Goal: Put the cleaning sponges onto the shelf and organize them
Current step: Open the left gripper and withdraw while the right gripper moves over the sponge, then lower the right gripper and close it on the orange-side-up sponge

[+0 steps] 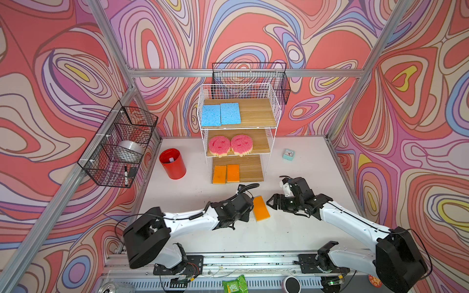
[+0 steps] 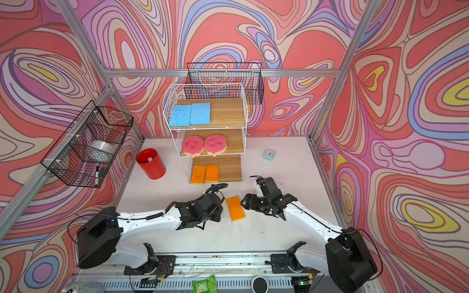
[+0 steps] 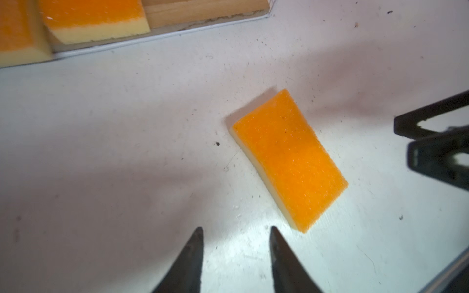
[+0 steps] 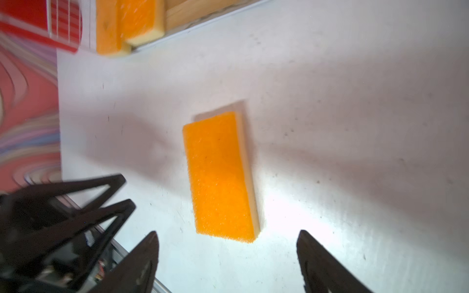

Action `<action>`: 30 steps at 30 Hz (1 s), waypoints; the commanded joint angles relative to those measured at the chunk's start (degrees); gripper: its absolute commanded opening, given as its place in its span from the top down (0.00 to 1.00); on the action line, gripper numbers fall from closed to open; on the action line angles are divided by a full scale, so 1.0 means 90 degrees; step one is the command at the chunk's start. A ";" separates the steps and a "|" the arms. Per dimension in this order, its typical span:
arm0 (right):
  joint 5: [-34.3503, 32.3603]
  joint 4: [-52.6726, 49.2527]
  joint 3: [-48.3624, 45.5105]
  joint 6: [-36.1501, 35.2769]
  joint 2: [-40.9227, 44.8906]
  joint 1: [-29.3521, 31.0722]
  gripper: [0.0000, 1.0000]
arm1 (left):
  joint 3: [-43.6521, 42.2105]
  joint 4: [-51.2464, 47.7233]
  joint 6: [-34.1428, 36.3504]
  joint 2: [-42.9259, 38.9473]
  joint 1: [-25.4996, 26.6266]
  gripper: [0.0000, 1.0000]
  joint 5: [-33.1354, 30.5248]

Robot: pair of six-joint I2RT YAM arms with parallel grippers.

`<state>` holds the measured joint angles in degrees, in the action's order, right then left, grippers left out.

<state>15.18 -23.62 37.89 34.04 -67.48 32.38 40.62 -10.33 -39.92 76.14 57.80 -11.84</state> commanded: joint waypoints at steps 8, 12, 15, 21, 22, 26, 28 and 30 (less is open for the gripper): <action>-0.2661 -0.0879 0.0823 -0.0335 -0.1303 0.1875 0.02 | -0.0689 -0.2075 -0.0263 -0.2737 -0.0235 0.04 -0.0716; -0.2772 -0.0771 0.1063 -0.0323 -0.1815 0.2118 0.02 | -0.1171 -0.2163 -0.0468 -0.3567 -0.0804 0.04 -0.0351; -0.2862 -0.0855 0.1192 -0.0307 -0.2062 0.2135 0.02 | -0.1617 -0.2233 -0.0506 -0.4087 -0.1182 0.05 -0.0075; -0.2835 -0.0842 0.1350 -0.0363 -0.2367 0.2190 0.02 | -0.1652 -0.2342 -0.0353 -0.4168 -0.1450 0.05 0.0097; -0.2823 -0.0848 0.1380 -0.0355 -0.2422 0.2207 0.02 | -0.1652 -0.2298 -0.0346 -0.4131 -0.1461 0.05 0.0128; -0.2875 -0.0924 0.1503 -0.0330 -0.2636 0.2320 0.02 | -0.1642 -0.2140 -0.0301 -0.3944 -0.1471 0.05 0.0202; -0.2888 -0.0973 0.1503 -0.0302 -0.2676 0.2335 0.02 | -0.1642 -0.2105 -0.0273 -0.3892 -0.1481 0.05 0.0202; -0.2837 -0.0999 0.1467 -0.0276 -0.2690 0.2335 0.05 | -0.1642 -0.2105 -0.0264 -0.3886 -0.1491 0.05 0.0174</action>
<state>-9.56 -31.35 50.57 31.18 -91.18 53.08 25.71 -29.34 -42.63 41.04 44.88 -10.37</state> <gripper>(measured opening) 0.959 0.946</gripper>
